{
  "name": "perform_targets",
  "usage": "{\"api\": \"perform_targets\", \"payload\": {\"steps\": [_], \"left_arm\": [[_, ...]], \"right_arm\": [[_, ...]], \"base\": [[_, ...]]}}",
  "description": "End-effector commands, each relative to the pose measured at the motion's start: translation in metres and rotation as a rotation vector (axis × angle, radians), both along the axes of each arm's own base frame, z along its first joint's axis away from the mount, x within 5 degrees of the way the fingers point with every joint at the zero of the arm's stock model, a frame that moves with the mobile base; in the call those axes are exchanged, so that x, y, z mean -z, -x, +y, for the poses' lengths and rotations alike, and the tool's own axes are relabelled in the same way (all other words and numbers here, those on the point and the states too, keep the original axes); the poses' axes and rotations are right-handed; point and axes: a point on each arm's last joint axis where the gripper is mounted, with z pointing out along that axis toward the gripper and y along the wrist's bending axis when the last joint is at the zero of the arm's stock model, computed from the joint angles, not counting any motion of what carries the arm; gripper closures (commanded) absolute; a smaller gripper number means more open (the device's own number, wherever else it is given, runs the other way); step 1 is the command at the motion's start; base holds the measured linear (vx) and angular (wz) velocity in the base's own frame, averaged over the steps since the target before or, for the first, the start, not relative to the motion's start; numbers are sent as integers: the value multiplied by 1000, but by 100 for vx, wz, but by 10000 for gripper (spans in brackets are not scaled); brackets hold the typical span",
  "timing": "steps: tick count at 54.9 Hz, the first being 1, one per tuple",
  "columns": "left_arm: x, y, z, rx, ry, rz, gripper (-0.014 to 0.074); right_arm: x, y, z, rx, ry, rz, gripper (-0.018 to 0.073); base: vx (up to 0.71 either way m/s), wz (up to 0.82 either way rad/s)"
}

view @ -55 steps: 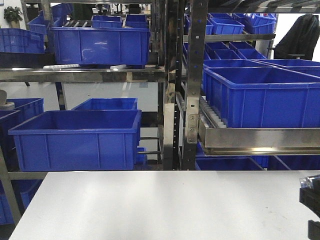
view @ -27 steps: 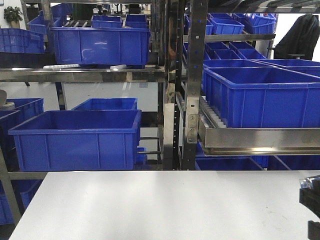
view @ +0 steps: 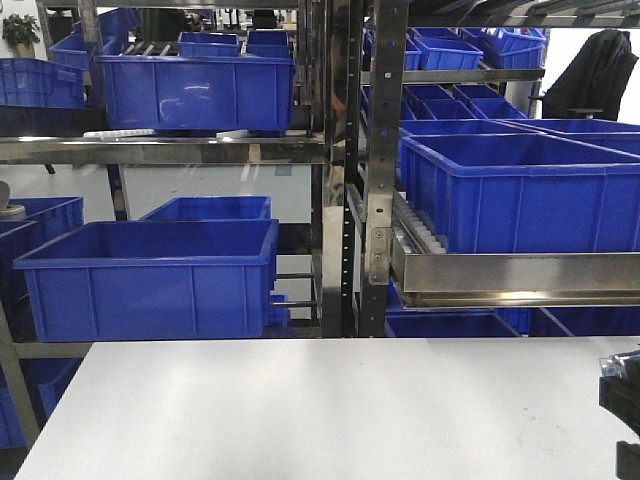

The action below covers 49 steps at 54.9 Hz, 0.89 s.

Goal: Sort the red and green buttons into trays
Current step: 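Drive the base away from the table holding both buttons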

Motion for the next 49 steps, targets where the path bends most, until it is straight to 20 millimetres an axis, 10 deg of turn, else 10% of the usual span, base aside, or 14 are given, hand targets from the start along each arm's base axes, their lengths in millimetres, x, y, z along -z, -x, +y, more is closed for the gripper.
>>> {"api": "perform_targets", "payload": {"steps": [1, 49], "left_arm": [[-18, 1, -2, 20, 37, -113, 596], [-18, 1, -2, 20, 37, -113, 596]], "right_arm": [[-19, 0, 0, -6, -13, -126, 568], [-19, 0, 0, -6, -13, -126, 568]], "base": [[-4, 1], [-10, 34]]}}
